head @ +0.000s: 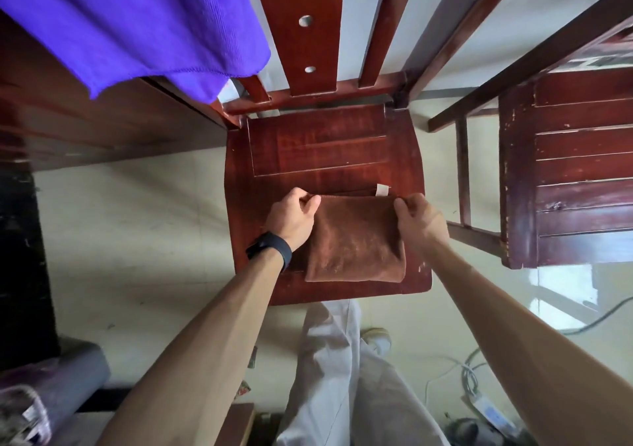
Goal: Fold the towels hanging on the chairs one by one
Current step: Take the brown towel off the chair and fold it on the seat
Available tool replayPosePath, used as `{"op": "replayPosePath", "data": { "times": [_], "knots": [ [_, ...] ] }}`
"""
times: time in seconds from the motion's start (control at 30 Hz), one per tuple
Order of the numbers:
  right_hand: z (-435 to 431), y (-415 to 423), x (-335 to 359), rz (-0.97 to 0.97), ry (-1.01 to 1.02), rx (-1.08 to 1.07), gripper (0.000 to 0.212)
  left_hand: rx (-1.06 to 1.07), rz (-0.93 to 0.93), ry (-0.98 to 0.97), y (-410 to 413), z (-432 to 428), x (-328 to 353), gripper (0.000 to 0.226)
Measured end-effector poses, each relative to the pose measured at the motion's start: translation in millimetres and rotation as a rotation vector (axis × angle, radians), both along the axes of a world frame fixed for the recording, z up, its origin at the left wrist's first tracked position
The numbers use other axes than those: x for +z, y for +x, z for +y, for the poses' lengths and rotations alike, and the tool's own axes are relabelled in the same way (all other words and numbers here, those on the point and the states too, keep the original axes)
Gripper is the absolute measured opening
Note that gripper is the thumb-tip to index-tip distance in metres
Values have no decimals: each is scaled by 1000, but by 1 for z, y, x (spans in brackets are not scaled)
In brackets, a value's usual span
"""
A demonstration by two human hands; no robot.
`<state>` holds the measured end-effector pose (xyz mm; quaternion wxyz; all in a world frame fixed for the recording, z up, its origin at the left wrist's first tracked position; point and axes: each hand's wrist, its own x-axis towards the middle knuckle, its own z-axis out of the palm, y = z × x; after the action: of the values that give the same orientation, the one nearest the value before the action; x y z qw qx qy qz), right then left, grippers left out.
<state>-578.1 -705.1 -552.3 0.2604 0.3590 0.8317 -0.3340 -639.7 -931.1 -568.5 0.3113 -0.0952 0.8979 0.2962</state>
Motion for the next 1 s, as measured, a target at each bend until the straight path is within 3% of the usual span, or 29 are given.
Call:
{"op": "replayPosePath", "data": {
  "times": [0.13,0.27,0.37,0.43,0.53,0.7,0.8,1.0],
  "knots": [
    [0,-5,-8,-6,74,18,37,94,18,-27,4,2,-11,31],
    [-5,-4,-13,8,125,-3,37,-1,199,-123,13,9,-8,28],
    [-17,15,-7,161,199,-86,36,-65,434,-155,35,12,2,34],
    [-32,36,-2,338,331,26,33,-241,564,-162,57,15,3,43],
    [-53,68,-11,427,347,365,38,-568,486,-165,85,19,-5,59],
    [-44,84,-43,304,337,620,60,-689,397,-256,81,6,-29,69],
    [-37,90,-55,330,357,653,66,-700,397,-247,79,-2,-41,77],
    [-50,92,-51,242,372,411,82,-581,339,-313,78,-2,-34,92]
  ]
}}
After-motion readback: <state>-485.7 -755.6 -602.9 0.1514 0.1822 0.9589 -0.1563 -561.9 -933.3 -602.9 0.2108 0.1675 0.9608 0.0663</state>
